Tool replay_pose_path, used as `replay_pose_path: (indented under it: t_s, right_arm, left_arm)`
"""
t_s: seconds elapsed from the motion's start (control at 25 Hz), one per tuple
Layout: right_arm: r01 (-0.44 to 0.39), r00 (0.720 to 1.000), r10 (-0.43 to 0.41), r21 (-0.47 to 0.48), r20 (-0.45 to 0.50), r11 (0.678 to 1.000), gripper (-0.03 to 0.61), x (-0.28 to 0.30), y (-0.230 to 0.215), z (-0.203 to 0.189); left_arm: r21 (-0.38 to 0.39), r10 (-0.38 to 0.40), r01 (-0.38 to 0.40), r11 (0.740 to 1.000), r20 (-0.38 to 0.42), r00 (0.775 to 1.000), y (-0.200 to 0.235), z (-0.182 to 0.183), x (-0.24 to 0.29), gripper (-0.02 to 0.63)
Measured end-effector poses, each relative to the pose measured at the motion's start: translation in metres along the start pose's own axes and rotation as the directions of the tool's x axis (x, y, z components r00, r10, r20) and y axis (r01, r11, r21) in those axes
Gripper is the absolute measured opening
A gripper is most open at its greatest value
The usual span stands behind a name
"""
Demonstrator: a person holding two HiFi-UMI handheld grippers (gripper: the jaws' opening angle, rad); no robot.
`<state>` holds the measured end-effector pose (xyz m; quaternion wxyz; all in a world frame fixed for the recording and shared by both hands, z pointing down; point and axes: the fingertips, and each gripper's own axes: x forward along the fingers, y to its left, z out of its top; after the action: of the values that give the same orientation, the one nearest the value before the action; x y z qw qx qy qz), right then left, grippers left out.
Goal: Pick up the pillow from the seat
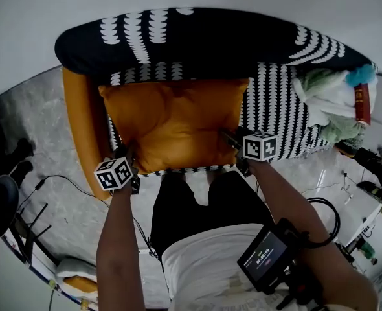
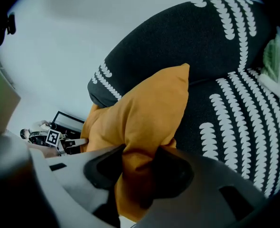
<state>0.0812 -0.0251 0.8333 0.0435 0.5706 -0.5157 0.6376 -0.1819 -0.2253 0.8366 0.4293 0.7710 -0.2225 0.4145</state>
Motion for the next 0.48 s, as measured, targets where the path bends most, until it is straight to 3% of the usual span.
replay_pose_path:
  t_s: [0.48]
  right_arm:
    - [-0.047,0.998,0.053,-0.148,0.039,0.988,0.173,-0.072,0.013,0.006]
  left_arm:
    - [-0.048,0.018,-0.015,0.999,0.08,0.997,-0.058,-0.025,-0.05,0.025]
